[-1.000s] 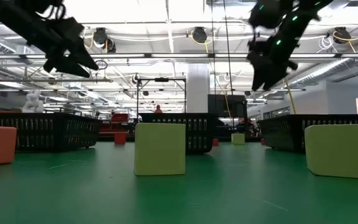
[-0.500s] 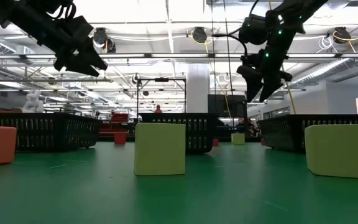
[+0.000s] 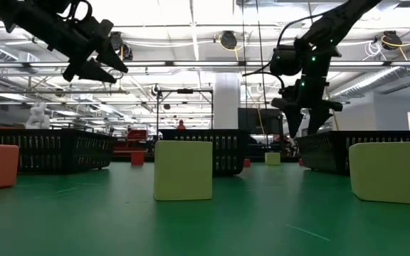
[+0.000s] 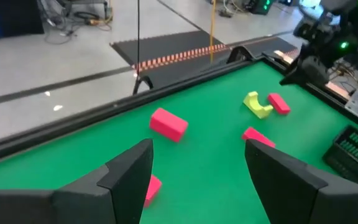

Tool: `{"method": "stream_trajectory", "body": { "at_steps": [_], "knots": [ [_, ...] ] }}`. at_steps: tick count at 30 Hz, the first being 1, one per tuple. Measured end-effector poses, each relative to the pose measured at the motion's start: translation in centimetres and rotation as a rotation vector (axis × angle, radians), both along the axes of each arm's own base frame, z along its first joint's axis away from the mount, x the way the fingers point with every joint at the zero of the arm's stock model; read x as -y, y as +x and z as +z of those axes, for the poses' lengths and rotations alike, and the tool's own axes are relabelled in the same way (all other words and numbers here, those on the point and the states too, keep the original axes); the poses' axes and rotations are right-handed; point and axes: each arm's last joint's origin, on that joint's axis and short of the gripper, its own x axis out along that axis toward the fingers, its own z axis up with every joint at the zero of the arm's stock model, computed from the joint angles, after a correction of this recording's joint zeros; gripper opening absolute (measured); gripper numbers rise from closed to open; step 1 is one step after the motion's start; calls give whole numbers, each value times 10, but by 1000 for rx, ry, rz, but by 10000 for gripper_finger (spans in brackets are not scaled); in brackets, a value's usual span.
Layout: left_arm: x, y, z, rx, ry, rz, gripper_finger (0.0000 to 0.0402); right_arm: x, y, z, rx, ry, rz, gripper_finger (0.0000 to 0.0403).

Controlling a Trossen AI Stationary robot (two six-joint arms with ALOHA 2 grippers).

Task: Sort & place blocks by color
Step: Put the red block into the middle black basket

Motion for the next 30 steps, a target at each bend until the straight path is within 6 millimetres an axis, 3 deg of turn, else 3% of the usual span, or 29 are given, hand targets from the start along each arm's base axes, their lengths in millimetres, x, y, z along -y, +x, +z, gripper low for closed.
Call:
{"method": "stream_trajectory", "body": {
  "at_steps": [8,19,30],
  "knots": [
    [-5,-2,1,-6,24,25,255,5,-1,-13,15,88,-105,259],
    [-4,-2,2,-58,34,-3,255,-7,6,-19,21,136,-220,259],
    [0,-1,2,-64,42,-36,255,-15,-1,-46,72,108,-306,258]
  ]
}}
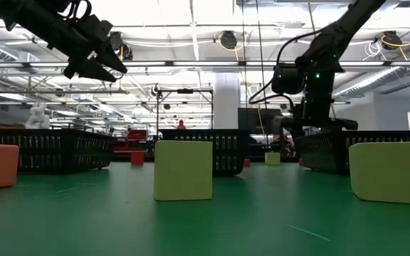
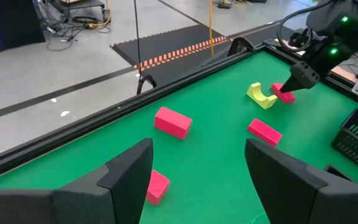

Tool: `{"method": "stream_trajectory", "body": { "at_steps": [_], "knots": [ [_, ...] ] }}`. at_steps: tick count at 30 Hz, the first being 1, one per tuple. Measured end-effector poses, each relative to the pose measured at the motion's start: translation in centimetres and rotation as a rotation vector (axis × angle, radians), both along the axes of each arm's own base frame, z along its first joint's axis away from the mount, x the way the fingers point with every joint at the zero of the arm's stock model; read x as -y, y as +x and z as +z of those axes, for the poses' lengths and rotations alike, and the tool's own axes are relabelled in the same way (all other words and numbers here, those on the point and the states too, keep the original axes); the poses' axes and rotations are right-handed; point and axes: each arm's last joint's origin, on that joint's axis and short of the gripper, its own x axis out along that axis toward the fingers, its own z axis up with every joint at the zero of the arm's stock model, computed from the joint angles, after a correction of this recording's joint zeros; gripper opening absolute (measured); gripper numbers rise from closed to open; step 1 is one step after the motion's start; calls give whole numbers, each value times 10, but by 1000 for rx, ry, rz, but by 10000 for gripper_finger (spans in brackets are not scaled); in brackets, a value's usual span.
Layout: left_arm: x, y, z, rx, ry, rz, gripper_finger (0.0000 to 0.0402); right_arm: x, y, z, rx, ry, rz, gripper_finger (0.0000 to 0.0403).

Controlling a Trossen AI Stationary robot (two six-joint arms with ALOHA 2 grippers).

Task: Sort & place blocks by color
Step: Put the red block into the middle black basket

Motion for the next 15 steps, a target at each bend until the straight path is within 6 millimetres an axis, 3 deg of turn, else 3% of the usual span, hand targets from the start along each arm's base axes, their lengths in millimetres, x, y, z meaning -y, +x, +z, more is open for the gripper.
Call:
{"method": "stream_trajectory", "body": {
  "at_steps": [9,15],
  "knots": [
    [0,0,1,11,4,0,255,-1,-3,-16,-24,1,28,248],
    [1,2,3,28,11,-7,255,-1,-2,-28,-92,31,99,176]
  ]
}}
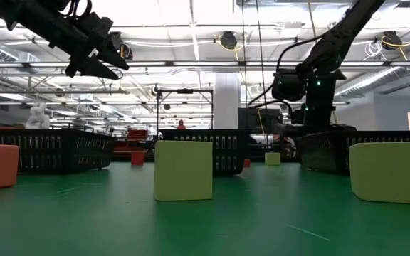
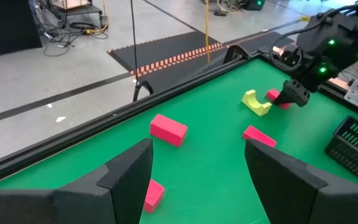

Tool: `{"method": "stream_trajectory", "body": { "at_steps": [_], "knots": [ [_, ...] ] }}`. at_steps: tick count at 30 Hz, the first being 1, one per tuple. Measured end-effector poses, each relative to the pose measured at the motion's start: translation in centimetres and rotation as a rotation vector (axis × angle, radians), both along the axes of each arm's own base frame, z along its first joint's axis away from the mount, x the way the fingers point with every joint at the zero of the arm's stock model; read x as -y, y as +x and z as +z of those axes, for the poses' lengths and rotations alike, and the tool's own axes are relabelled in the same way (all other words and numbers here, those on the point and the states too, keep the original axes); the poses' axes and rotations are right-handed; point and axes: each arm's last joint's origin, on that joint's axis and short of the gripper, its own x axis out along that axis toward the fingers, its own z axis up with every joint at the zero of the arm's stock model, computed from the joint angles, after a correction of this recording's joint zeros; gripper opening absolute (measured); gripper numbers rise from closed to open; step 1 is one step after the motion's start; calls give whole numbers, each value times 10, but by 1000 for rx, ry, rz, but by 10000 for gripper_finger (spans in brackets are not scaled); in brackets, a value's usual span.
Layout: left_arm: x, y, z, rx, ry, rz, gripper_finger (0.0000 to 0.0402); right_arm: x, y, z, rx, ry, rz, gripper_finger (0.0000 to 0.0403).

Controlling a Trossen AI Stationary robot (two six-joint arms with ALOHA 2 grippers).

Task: Sort & place blocks by color
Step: Put the red block into the middle black basket

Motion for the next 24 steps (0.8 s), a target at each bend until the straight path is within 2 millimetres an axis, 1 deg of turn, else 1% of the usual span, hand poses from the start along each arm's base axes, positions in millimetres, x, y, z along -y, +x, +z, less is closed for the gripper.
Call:
{"method": "stream_trajectory", "body": {
  "at_steps": [3,6,9,12,15,18,21,24],
  "knots": [
    [1,0,0,-1,1,-7,255,-1,-1,3,-9,-1,42,126],
    [2,1,0,-2,1,-14,255,-5,-3,12,-3,-6,102,121],
    [4,1,0,-6,6,-26,255,-14,-10,24,-3,21,182,121],
    [5,2,0,-7,6,-35,255,-20,-9,46,100,-16,243,121],
    [6,2,0,-6,6,-41,255,-35,-8,69,208,-73,333,121],
    [6,2,0,-1,2,-37,255,-51,0,95,396,-154,436,121],
    [6,3,2,18,8,-37,255,-72,14,116,609,-208,553,121],
    [5,4,5,52,20,-35,255,-97,33,130,783,-263,677,121]
  ]
}}
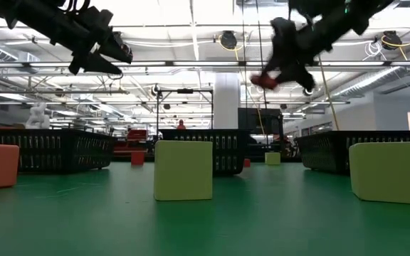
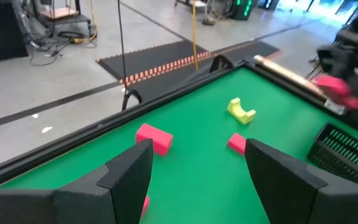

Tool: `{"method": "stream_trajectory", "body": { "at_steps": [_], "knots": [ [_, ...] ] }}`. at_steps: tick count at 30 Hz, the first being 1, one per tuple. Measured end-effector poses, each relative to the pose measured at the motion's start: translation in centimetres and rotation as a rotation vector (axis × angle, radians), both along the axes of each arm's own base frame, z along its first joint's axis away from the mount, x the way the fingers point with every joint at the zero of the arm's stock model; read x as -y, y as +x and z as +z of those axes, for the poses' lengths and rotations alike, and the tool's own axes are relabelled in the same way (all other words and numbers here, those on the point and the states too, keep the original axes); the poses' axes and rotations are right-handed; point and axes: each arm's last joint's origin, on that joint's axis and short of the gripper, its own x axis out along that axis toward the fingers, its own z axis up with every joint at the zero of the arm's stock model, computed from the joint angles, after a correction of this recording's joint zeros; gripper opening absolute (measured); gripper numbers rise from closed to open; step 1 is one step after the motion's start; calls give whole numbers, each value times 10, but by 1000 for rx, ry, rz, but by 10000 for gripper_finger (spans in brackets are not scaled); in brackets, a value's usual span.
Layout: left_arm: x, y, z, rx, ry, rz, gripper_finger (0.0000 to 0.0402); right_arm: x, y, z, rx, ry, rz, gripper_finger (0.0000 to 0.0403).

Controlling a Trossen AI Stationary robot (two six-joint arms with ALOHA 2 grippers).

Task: Sort & place blocks by color
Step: Put the red block into the middle black basket, then put the green block into the right black basket

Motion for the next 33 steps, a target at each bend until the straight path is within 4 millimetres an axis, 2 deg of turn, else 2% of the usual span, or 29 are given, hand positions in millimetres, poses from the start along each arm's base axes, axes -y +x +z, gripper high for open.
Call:
{"method": "stream_trajectory", "body": {
  "at_steps": [3,5,14,18,22,24,29,33],
  "knots": [
    [0,1,3,30,9,0,255,-24,21,7,113,-36,118,121],
    [0,1,3,33,9,0,255,-36,36,3,95,-35,173,121],
    [0,1,3,30,11,-1,255,-71,97,-46,-144,-28,311,121],
    [0,1,3,16,29,-5,255,-75,108,-61,-233,-32,333,121],
    [-1,1,3,9,39,-4,255,-72,111,-68,-253,-20,313,122],
    [-1,1,3,5,45,-5,255,-69,111,-67,-243,-20,300,141],
    [-1,1,3,3,48,-4,255,-63,114,-61,-187,-51,306,229],
    [-1,1,3,2,48,-4,255,-63,116,-59,-162,-80,328,276]
  ]
}}
